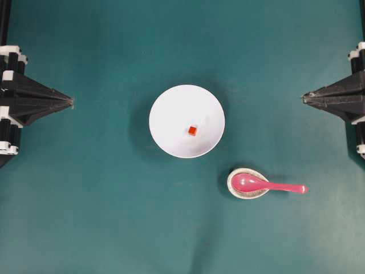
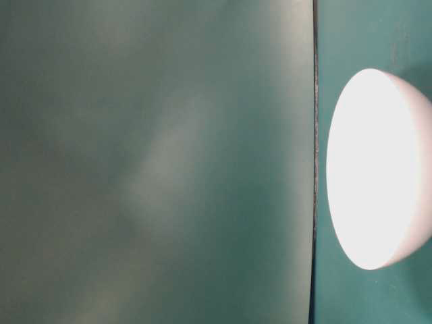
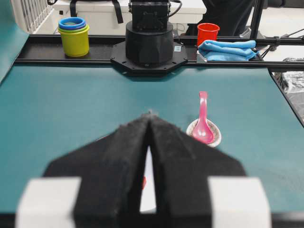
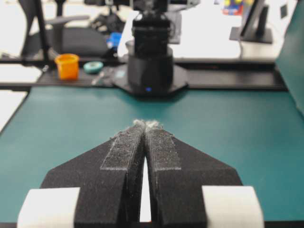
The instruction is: Grip the spoon and scoop the red block from the bowl with right arm.
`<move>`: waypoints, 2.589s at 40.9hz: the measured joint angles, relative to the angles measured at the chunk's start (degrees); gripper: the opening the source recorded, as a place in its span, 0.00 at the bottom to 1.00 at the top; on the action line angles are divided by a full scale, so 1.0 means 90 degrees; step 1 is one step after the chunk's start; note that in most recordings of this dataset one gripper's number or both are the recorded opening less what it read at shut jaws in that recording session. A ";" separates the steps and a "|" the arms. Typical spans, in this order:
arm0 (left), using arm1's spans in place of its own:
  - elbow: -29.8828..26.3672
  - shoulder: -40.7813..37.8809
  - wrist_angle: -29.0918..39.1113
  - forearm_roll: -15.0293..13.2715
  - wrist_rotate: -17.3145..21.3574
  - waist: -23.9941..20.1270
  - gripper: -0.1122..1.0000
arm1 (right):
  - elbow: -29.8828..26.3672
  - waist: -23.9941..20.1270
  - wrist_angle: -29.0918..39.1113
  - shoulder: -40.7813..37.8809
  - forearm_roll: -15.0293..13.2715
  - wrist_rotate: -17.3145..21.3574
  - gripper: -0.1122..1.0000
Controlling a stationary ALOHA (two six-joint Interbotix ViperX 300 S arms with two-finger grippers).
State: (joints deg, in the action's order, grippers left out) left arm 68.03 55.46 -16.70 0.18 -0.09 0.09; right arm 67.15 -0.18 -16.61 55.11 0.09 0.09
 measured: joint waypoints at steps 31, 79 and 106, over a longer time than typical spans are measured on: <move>-0.0068 -0.0059 0.0146 0.0049 -0.0098 0.0000 0.10 | -0.0166 0.0000 0.0771 -0.0146 0.0488 0.0088 0.51; -0.0068 -0.0059 0.0156 0.0059 -0.0312 0.0010 0.10 | 0.0781 -0.3027 -0.1982 -0.3711 0.4268 0.0059 0.56; -0.0059 -0.0068 0.0176 0.0049 -0.0312 0.0000 0.10 | 0.0967 -0.4277 -0.2061 -0.4248 0.5625 0.0059 0.57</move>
State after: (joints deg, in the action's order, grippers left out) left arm 67.50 54.84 -15.12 0.62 -2.90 0.09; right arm 75.85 -38.67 -35.16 16.88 50.71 0.62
